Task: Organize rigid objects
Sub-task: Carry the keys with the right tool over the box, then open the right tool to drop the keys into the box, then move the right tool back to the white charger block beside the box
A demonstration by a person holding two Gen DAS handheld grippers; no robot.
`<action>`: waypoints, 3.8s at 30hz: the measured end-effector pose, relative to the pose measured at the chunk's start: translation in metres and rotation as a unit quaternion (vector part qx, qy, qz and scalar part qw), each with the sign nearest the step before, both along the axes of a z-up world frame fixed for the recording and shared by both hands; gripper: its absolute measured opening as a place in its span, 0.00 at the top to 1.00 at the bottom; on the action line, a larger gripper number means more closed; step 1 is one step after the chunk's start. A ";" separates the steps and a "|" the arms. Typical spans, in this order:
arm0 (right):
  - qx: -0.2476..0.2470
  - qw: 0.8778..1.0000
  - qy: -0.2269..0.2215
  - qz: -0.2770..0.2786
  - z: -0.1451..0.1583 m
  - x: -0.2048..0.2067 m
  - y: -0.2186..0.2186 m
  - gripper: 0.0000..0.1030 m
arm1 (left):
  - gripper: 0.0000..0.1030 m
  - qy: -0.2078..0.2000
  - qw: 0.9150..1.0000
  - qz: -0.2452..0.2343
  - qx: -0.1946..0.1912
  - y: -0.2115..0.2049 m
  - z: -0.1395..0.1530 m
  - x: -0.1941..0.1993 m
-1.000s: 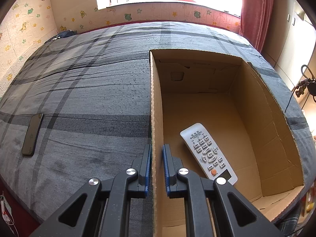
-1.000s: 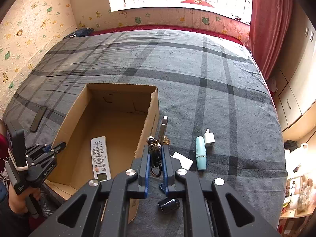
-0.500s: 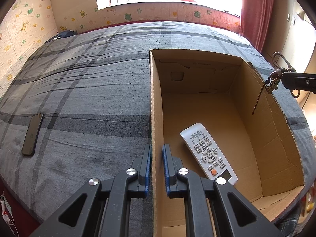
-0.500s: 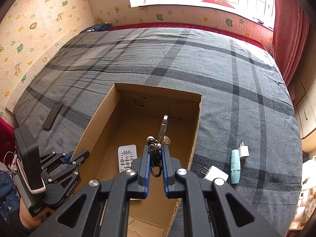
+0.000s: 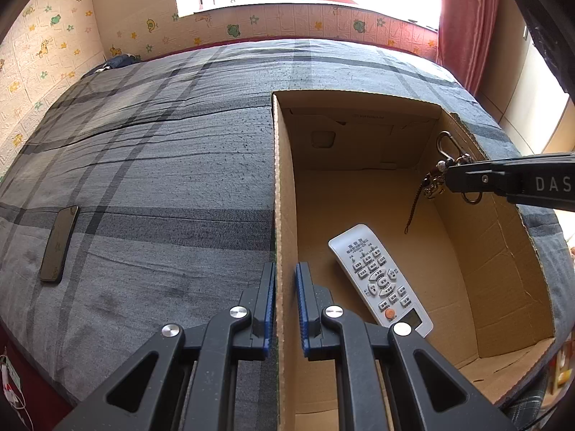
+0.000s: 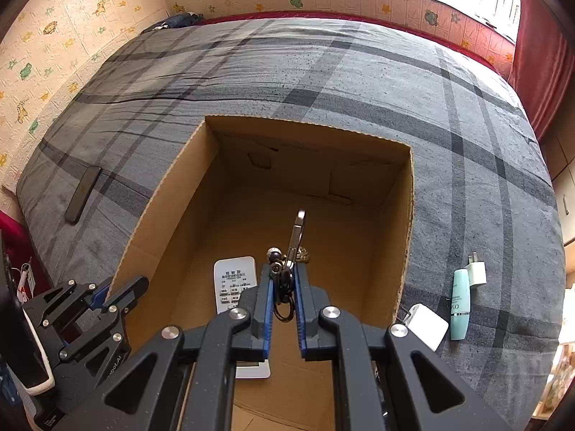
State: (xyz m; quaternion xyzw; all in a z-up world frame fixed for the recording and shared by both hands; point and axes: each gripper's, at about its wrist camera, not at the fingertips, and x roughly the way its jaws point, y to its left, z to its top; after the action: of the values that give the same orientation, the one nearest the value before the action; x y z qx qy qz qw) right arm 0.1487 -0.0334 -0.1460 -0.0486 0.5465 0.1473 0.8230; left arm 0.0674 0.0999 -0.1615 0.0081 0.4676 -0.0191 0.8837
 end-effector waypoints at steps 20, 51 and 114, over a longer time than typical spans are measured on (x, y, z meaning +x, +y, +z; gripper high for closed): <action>-0.051 0.994 0.094 -0.015 -0.080 0.037 0.014 0.91 | 0.89 0.000 1.000 -0.001 0.000 -0.001 -0.001 0.000; -0.035 0.999 0.023 -0.004 -0.023 0.015 0.024 0.40 | 0.89 0.001 1.000 0.000 0.001 -0.001 0.000 0.001; -0.023 0.973 0.028 -0.227 -0.055 -0.023 -0.175 0.04 | 0.88 0.002 1.000 0.002 0.008 -0.003 0.000 0.001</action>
State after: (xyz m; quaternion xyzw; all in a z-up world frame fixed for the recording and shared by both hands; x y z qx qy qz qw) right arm 0.1256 -0.2088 -0.2005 0.0617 0.5697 -0.0549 0.8177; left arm 0.0683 0.0972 -0.1619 0.0141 0.4693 -0.0131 0.8828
